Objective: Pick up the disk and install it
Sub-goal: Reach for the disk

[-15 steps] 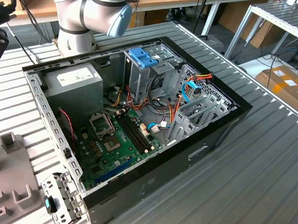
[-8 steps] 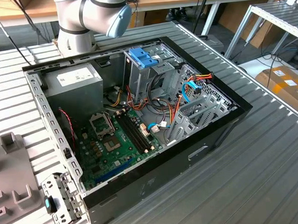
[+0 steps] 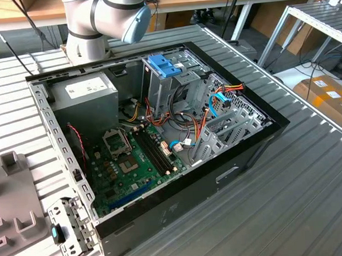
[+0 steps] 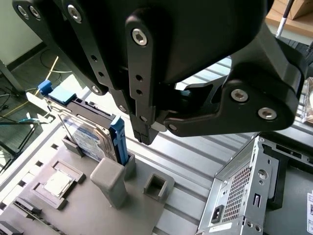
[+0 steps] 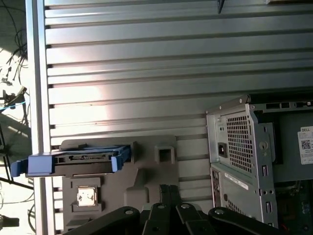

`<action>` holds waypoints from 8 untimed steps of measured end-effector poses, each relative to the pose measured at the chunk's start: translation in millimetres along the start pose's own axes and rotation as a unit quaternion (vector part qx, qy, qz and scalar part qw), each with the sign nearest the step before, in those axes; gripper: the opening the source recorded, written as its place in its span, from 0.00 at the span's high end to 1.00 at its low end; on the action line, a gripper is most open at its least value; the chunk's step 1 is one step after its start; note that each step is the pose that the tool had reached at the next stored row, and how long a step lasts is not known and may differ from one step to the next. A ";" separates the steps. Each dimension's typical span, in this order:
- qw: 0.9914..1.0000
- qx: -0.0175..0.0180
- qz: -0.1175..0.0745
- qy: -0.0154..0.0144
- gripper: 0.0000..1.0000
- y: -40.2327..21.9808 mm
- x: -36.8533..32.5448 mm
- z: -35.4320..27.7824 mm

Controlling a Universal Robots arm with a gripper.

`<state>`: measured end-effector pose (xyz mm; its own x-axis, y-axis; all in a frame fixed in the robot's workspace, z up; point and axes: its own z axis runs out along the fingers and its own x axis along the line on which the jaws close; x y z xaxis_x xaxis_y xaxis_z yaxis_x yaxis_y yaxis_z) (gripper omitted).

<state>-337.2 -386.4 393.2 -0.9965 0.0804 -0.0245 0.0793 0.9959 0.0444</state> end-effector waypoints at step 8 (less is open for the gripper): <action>1.000 0.000 0.000 0.000 0.89 0.3 8.7 0.1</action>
<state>-345.8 -385.3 392.9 -0.9965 0.0805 -0.0244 0.0793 0.9959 0.0443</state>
